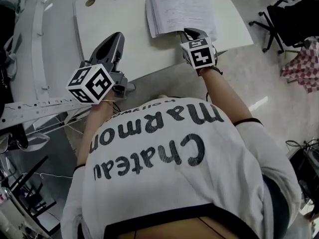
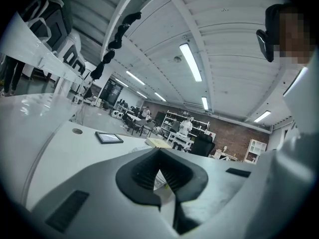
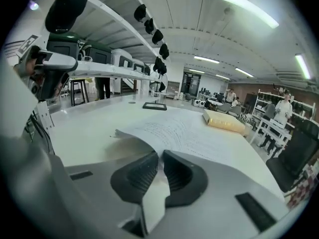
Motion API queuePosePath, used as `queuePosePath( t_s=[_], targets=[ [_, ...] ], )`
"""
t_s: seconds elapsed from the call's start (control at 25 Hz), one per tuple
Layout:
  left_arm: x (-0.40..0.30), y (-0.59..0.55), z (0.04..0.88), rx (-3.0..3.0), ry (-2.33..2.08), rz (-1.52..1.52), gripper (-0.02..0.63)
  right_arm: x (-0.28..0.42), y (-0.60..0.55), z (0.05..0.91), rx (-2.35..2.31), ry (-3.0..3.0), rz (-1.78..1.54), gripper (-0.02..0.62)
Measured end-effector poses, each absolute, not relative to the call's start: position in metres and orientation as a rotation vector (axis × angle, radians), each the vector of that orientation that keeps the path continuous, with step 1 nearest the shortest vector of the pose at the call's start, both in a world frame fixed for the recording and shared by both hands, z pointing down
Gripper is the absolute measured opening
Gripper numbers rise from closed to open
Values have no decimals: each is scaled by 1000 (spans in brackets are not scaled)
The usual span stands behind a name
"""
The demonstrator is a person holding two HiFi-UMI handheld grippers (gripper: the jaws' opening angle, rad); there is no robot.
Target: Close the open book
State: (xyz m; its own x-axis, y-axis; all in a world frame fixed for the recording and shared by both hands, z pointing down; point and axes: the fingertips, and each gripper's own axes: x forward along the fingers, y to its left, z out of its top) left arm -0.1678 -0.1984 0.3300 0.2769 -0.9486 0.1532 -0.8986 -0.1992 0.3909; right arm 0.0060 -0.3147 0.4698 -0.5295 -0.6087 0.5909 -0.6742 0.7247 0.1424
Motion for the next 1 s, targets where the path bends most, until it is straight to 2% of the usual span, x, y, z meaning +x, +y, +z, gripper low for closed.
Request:
queuePosePath(
  t_s=[0.64,1.0],
  targets=[
    [-148,-230,325,2195,-1626,-144,23,32,-324,489,1000,-2278,296,54],
    [-146,-244,326,2220,-1589,-118,23,32,-324,495,990,-2244,277,54]
  ],
)
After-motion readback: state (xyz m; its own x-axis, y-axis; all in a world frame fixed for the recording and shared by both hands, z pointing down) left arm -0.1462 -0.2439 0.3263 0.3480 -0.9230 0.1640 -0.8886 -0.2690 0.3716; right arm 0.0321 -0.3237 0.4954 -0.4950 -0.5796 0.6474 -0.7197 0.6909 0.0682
